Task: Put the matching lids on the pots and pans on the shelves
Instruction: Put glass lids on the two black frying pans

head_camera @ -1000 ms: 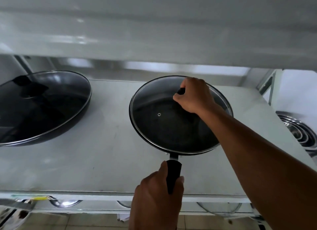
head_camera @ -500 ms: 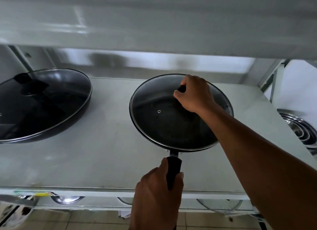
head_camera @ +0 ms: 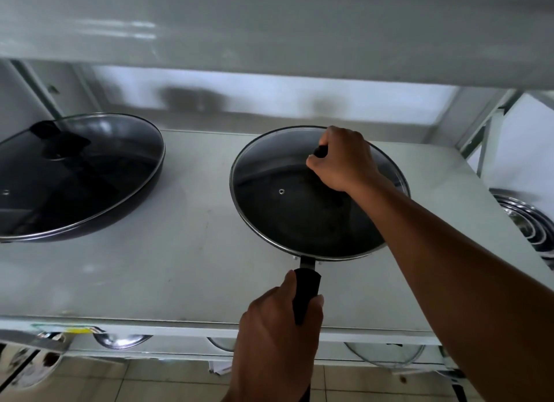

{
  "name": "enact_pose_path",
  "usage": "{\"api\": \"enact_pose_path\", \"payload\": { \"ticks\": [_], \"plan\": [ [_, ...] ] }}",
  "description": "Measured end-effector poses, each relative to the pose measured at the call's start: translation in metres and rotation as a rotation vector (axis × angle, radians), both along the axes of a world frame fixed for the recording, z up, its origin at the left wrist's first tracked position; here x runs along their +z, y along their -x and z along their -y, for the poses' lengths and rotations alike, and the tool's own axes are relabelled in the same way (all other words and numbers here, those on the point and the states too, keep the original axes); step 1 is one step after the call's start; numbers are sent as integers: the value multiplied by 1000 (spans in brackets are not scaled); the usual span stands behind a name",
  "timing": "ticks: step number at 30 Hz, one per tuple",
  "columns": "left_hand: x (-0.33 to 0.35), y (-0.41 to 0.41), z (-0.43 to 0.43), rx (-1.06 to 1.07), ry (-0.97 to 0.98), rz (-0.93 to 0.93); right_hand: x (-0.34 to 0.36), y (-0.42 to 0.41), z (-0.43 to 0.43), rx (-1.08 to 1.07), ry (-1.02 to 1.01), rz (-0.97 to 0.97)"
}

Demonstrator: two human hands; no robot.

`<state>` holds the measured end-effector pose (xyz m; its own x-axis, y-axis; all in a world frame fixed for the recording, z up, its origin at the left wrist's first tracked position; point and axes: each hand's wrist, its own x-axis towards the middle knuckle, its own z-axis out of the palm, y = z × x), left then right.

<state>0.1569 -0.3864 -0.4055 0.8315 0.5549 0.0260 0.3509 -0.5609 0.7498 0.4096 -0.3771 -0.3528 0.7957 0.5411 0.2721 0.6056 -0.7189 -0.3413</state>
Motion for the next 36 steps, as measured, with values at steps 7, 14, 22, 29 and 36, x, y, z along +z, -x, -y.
{"api": "enact_pose_path", "payload": {
  "ticks": [7, 14, 22, 29, 36],
  "plan": [
    [-1, -1, 1, 7, 0, -14, 2, 6, 2, -6, 5, 3],
    [2, -21, -3, 0, 72, -2, -10, 25, 24, -23, -102, -46],
    [-2, -35, -24, -116, 74, -1, -9, 124, 54, -18, -96, 41],
    [-16, 103, -147, -118, -78, 79, -26, 264, -32, -11, -117, 75],
    [-61, 214, -255, -137, -288, 149, -104, 383, -127, 15, -258, 65]
  ]
}}
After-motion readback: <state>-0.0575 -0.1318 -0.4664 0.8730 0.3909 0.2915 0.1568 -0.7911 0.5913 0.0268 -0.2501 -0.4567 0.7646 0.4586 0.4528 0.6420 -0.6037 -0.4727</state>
